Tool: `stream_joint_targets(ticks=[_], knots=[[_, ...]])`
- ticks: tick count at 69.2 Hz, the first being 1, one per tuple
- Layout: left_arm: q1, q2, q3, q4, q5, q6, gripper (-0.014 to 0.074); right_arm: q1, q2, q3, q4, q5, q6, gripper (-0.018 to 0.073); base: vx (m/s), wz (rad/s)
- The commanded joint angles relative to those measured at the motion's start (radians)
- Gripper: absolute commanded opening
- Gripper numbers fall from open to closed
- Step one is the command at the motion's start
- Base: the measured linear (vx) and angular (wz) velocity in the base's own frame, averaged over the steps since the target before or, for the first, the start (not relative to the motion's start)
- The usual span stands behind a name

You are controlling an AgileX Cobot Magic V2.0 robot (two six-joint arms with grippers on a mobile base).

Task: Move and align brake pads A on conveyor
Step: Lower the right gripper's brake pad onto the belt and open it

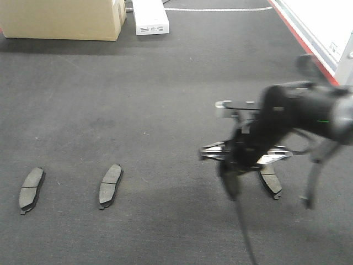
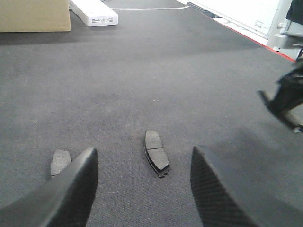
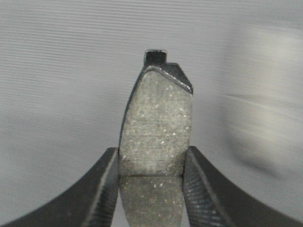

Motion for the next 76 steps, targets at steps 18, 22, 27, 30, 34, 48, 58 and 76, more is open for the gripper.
stream_joint_targets(ticks=[18,22,27,30,34,48,58,76], knots=[[-0.005,0.014,-0.022,0.009,-0.064,-0.001,0.0423,0.044,0.173,-0.224,-0.003,0.081,0.088,0.0181,0.00,0.00],[-0.005,0.014,-0.022,0.009,-0.064,-0.001,0.0423,0.044,0.189,-0.232,-0.004,0.077,0.092,0.0239,0.00,0.00],[-0.005,0.014,-0.022,0.009,-0.064,-0.001,0.0423,0.044,0.203,-0.233,-0.010,0.067,0.107,0.0329,0.00,0.00],[-0.005,0.014,-0.022,0.009,-0.064,-0.001,0.0423,0.043,0.205,-0.233,-0.013,0.060,0.123,0.0377,0.00,0.00],[-0.005,0.014,-0.022,0.009,-0.065,-0.001,0.0423,0.042,0.206,-0.233,-0.021,0.051,0.143,0.0433,0.00,0.00],[-0.005,0.014,-0.022,0.009,-0.065,-0.001,0.0423,0.033,0.155,-0.232,-0.032,0.065,0.125,0.0505,0.00,0.00],[-0.005,0.014,-0.022,0.009,-0.065,-0.001,0.0423,-0.014,0.080,-0.231,-0.032,0.125,0.051,0.0505,0.00,0.00],[-0.005,0.014,-0.022,0.009,-0.065,-0.001,0.0423,-0.184,-0.169,-0.057,-0.030,0.049,-0.097,0.0505,0.00,0.00]])
